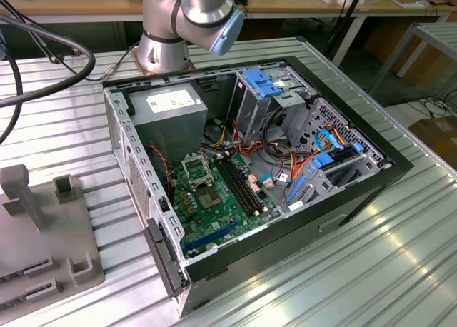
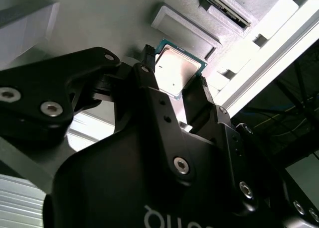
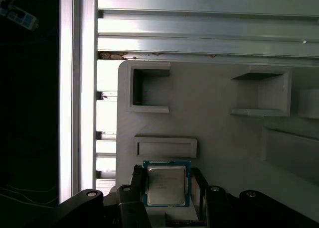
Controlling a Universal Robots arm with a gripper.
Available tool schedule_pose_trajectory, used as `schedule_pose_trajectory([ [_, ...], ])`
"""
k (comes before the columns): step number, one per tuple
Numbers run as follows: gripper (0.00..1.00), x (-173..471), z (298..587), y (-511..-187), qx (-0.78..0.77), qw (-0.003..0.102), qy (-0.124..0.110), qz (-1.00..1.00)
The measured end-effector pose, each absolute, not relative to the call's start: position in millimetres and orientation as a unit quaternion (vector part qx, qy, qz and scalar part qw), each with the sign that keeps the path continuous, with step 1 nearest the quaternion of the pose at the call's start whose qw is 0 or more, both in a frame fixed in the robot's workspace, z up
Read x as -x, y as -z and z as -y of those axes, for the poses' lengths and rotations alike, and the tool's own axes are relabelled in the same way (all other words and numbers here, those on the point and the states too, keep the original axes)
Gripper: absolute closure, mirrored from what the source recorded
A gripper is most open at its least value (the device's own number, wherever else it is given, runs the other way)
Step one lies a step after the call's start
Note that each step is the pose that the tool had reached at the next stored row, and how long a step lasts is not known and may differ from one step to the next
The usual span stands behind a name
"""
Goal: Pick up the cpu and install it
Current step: 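Pick up the cpu and move it towards the insertion slot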
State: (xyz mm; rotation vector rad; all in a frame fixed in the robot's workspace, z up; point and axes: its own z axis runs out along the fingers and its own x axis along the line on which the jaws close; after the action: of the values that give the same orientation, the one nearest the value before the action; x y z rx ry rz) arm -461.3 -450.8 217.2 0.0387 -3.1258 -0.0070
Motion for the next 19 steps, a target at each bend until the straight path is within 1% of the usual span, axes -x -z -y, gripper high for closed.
schedule_pose_trajectory([
  [8,0.53,461.1,450.8,-218.3,-0.012,0.008,0.002,1.000],
  [19,0.53,459.4,450.8,-228.6,-0.012,0.008,0.002,1.000],
])
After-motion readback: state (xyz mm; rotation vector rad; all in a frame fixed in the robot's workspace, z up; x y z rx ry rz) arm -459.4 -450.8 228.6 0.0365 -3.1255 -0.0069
